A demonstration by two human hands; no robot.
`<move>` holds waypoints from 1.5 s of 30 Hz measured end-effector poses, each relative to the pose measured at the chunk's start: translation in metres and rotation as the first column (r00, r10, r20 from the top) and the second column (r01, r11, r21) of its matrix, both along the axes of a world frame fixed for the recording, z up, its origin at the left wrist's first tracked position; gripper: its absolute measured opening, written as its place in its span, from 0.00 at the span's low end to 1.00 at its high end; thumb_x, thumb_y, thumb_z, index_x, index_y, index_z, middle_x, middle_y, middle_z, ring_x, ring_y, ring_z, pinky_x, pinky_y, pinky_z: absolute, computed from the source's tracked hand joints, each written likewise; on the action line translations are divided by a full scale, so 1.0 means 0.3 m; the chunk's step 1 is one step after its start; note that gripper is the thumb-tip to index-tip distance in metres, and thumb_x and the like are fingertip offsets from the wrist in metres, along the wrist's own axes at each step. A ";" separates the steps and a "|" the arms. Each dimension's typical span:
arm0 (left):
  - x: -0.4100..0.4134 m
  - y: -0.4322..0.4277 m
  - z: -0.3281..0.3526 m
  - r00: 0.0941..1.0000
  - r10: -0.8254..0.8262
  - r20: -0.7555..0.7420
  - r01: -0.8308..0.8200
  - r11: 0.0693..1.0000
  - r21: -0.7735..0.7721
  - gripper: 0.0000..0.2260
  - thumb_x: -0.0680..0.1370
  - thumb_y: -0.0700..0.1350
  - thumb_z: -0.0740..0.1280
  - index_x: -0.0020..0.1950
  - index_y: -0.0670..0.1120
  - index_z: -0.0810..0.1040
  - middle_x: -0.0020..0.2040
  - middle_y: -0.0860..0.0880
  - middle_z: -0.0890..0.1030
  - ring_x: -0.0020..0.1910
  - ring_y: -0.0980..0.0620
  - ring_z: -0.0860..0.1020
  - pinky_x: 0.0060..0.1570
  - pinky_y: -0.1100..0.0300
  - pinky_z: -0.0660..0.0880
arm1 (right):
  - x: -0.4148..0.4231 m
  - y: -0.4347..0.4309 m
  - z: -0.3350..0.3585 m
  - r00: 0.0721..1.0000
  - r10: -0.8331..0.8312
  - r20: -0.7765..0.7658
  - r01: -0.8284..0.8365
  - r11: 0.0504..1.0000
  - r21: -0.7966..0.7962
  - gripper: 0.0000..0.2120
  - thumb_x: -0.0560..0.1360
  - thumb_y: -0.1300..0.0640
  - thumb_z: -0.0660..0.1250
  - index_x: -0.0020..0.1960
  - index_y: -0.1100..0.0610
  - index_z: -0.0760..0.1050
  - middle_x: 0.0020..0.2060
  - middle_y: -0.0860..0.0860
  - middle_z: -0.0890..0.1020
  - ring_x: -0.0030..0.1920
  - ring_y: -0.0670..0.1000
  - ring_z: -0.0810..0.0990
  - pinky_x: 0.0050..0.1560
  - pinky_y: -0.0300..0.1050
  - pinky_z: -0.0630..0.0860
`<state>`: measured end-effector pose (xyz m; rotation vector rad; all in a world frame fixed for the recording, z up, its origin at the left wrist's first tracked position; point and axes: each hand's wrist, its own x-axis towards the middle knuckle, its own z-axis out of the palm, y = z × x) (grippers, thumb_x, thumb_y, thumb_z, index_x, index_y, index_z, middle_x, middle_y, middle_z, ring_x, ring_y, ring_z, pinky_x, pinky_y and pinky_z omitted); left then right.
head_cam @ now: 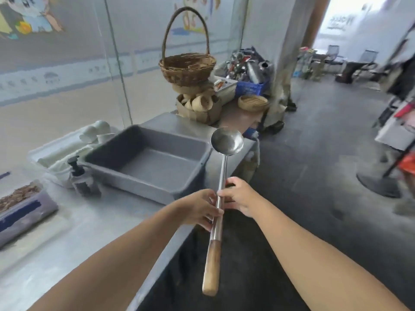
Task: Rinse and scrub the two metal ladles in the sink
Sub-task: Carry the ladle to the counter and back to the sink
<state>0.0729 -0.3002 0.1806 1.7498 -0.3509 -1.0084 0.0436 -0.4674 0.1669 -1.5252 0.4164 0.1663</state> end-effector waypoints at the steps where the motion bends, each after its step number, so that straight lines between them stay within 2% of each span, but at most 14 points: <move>1: -0.054 -0.115 0.001 0.997 -0.083 -0.003 0.083 0.997 -0.004 0.12 0.77 0.32 0.68 0.59 0.39 0.69 0.47 0.40 0.77 0.42 0.45 0.81 0.44 0.42 0.83 | -0.104 -0.103 0.007 0.996 -0.086 0.004 0.086 0.996 0.009 0.17 0.74 0.70 0.69 0.60 0.61 0.70 0.46 0.61 0.81 0.39 0.58 0.85 0.39 0.51 0.82; 8: -0.662 -0.827 -0.020 0.816 -0.578 0.004 0.578 0.815 -0.046 0.10 0.77 0.30 0.66 0.53 0.42 0.69 0.43 0.43 0.76 0.38 0.49 0.81 0.42 0.43 0.82 | -0.962 -0.672 -0.003 0.816 -0.578 -0.007 0.578 0.816 0.014 0.23 0.75 0.70 0.69 0.66 0.58 0.67 0.42 0.56 0.79 0.35 0.53 0.82 0.38 0.50 0.83; 14: -1.390 -1.249 -0.037 0.455 -0.890 -0.025 0.887 0.456 -0.075 0.10 0.78 0.32 0.67 0.55 0.44 0.73 0.52 0.45 0.77 0.47 0.46 0.81 0.45 0.44 0.82 | -1.828 -0.865 -0.008 0.432 -0.902 0.015 0.902 0.432 -0.017 0.29 0.74 0.68 0.71 0.71 0.57 0.65 0.41 0.57 0.80 0.39 0.56 0.82 0.44 0.54 0.82; 18: -1.835 -1.385 -0.041 0.194 -0.981 -0.031 0.977 0.196 -0.083 0.11 0.79 0.32 0.65 0.59 0.43 0.72 0.52 0.48 0.78 0.47 0.50 0.80 0.35 0.55 0.81 | -2.287 -0.842 -0.009 0.154 -0.988 0.020 0.988 0.153 -0.010 0.28 0.75 0.68 0.70 0.71 0.56 0.66 0.41 0.55 0.81 0.36 0.54 0.82 0.38 0.51 0.82; 23: -2.367 -1.523 -0.083 -0.105 -0.994 -0.037 0.994 -0.103 -0.049 0.14 0.78 0.33 0.66 0.62 0.41 0.72 0.54 0.39 0.82 0.38 0.50 0.80 0.35 0.56 0.80 | -2.791 -0.815 -0.032 -0.165 -0.986 -0.007 0.986 -0.165 -0.031 0.28 0.75 0.66 0.71 0.72 0.57 0.67 0.51 0.59 0.82 0.34 0.50 0.84 0.30 0.43 0.81; 25: -2.550 -1.585 -0.097 -0.166 -0.985 -0.035 0.986 -0.165 -0.040 0.10 0.78 0.33 0.66 0.58 0.42 0.72 0.45 0.44 0.82 0.33 0.52 0.80 0.33 0.56 0.79 | -2.960 -0.840 -0.056 -0.272 -0.962 -0.008 0.962 -0.272 -0.041 0.30 0.75 0.65 0.72 0.73 0.55 0.66 0.57 0.61 0.81 0.37 0.51 0.84 0.30 0.42 0.80; 28: -2.827 -1.720 -0.138 -0.251 -0.966 -0.065 0.967 -0.247 -0.064 0.10 0.77 0.33 0.68 0.55 0.44 0.73 0.44 0.46 0.80 0.36 0.52 0.81 0.33 0.56 0.79 | -3.209 -0.934 -0.121 -0.398 -0.917 -0.021 0.918 -0.398 -0.007 0.30 0.75 0.65 0.72 0.73 0.53 0.65 0.50 0.59 0.83 0.37 0.52 0.84 0.38 0.48 0.83; 30: -2.966 -1.805 -0.167 -0.286 -0.956 -0.071 0.957 -0.281 -0.070 0.12 0.77 0.33 0.68 0.58 0.44 0.73 0.49 0.45 0.81 0.43 0.49 0.81 0.36 0.54 0.80 | -3.334 -0.992 -0.143 -0.443 -0.896 -0.039 0.896 -0.444 0.015 0.31 0.75 0.66 0.72 0.74 0.53 0.65 0.50 0.61 0.82 0.40 0.55 0.84 0.45 0.55 0.83; 33: -3.166 -1.922 -0.186 -0.332 -0.937 -0.109 0.943 -0.328 -0.060 0.18 0.77 0.33 0.68 0.66 0.44 0.73 0.59 0.41 0.80 0.52 0.45 0.80 0.39 0.53 0.81 | -3.516 -1.099 -0.169 -0.512 -0.855 -0.088 0.859 -0.512 -0.025 0.28 0.74 0.67 0.71 0.70 0.52 0.67 0.52 0.62 0.82 0.38 0.53 0.85 0.39 0.50 0.82; 34: -3.237 -1.969 -0.195 -0.345 -0.931 -0.119 0.938 -0.343 -0.044 0.18 0.78 0.34 0.68 0.66 0.44 0.72 0.60 0.40 0.79 0.52 0.45 0.80 0.38 0.54 0.81 | -3.582 -1.138 -0.182 -0.532 -0.841 -0.101 0.847 -0.530 -0.042 0.27 0.74 0.68 0.72 0.70 0.58 0.69 0.51 0.62 0.82 0.38 0.53 0.85 0.37 0.49 0.82; 36: -3.361 -2.047 -0.200 -0.368 -0.920 -0.136 0.929 -0.367 -0.033 0.16 0.77 0.35 0.69 0.64 0.42 0.73 0.58 0.39 0.80 0.50 0.46 0.81 0.39 0.54 0.82 | -3.703 -1.198 -0.222 -0.561 -0.819 -0.116 0.828 -0.555 -0.086 0.23 0.73 0.67 0.72 0.66 0.64 0.72 0.49 0.62 0.82 0.38 0.55 0.84 0.39 0.51 0.82; 39: -3.527 -2.132 -0.216 -0.390 -0.902 -0.183 0.919 -0.395 -0.009 0.14 0.78 0.36 0.69 0.62 0.41 0.73 0.53 0.41 0.81 0.49 0.46 0.81 0.45 0.48 0.82 | -3.833 -1.261 -0.249 -0.599 -0.789 -0.135 0.801 -0.587 -0.122 0.07 0.74 0.66 0.71 0.51 0.63 0.78 0.41 0.61 0.81 0.38 0.57 0.81 0.47 0.56 0.81; 43: -3.704 -2.193 -0.263 -0.421 -0.889 -0.179 0.898 -0.437 0.056 0.13 0.78 0.38 0.70 0.61 0.40 0.73 0.57 0.38 0.80 0.49 0.46 0.80 0.44 0.51 0.82 | -3.990 -1.321 -0.292 -0.619 -0.756 -0.214 0.784 -0.609 -0.117 0.06 0.73 0.70 0.69 0.48 0.64 0.76 0.34 0.60 0.78 0.30 0.53 0.78 0.31 0.43 0.78; 45: -3.798 -2.228 -0.294 -0.435 -0.880 -0.189 0.886 -0.456 0.084 0.09 0.77 0.38 0.70 0.56 0.42 0.74 0.54 0.41 0.81 0.48 0.47 0.80 0.41 0.53 0.82 | -4.086 -1.351 -0.335 -0.576 -0.772 -0.267 0.813 -0.575 -0.091 0.05 0.73 0.71 0.67 0.47 0.64 0.75 0.36 0.62 0.76 0.30 0.53 0.77 0.30 0.42 0.77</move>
